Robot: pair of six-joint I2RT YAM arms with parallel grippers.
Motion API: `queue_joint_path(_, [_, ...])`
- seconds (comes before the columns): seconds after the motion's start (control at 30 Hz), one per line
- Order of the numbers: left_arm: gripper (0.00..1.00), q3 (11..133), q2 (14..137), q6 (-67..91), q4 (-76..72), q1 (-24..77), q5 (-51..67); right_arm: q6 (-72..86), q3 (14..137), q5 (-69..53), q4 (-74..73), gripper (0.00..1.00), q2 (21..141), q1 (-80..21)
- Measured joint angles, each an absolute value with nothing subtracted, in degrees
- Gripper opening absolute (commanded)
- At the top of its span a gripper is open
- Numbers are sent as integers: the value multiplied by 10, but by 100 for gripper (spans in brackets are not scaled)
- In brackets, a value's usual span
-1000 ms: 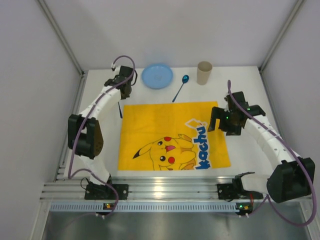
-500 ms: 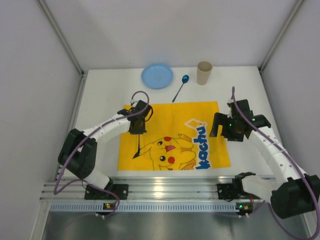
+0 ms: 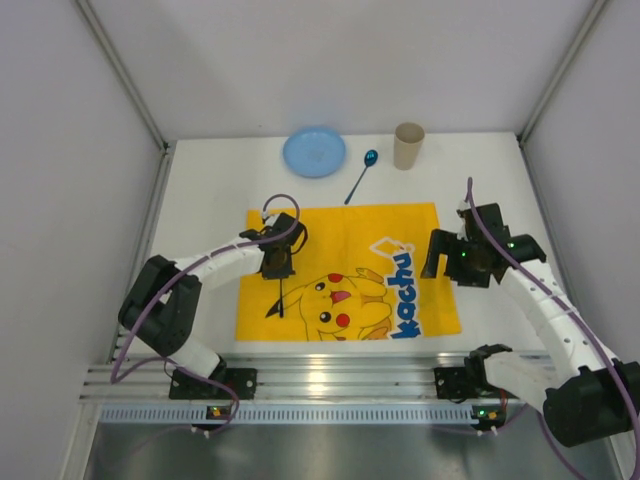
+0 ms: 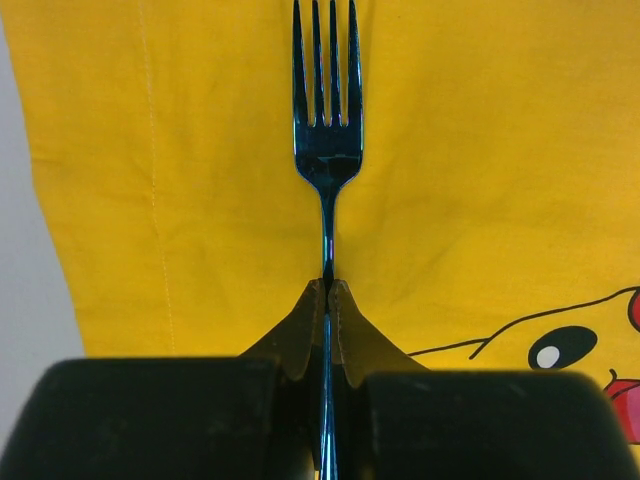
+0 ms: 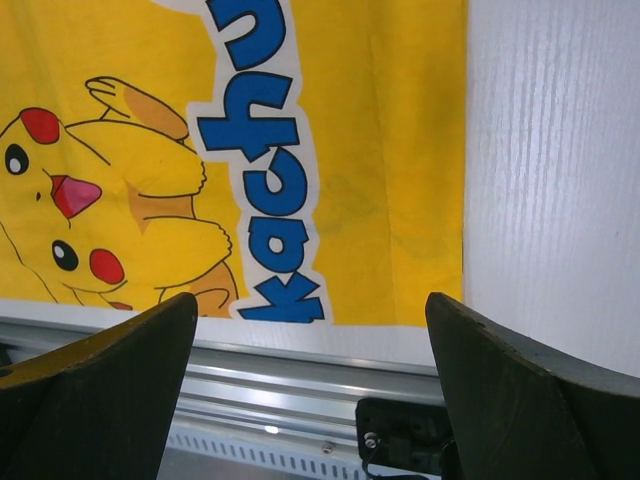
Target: Set the dinner table for one person
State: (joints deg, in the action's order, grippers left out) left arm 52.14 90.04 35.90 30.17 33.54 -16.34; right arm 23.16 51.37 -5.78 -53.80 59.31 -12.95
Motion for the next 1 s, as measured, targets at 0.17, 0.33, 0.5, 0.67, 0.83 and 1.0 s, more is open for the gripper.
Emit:
queue_joint_path(0.17, [5,521,903,358,299,335,-164,232,514,-58,-542,98,594,-130])
queue_joint_path(0.33, [29,520,900,347,300,335,-168,238,515,-57,-541,98,599,-130])
queue_joint_path(0.5, [52,526,881,335,311,335,-174,251,538,-62,-538,98,629,-130])
queue_joint_path(0.67, [55,564,857,324,337,335,-175,262,629,-79,-523,99,710,-135])
queue_joint_path(0.83, [68,621,841,310,354,335,-169,271,788,-92,-496,99,842,-152])
queue_joint_path(1.0, [84,649,816,301,366,335,-141,273,1020,-91,-489,99,1032,-178])
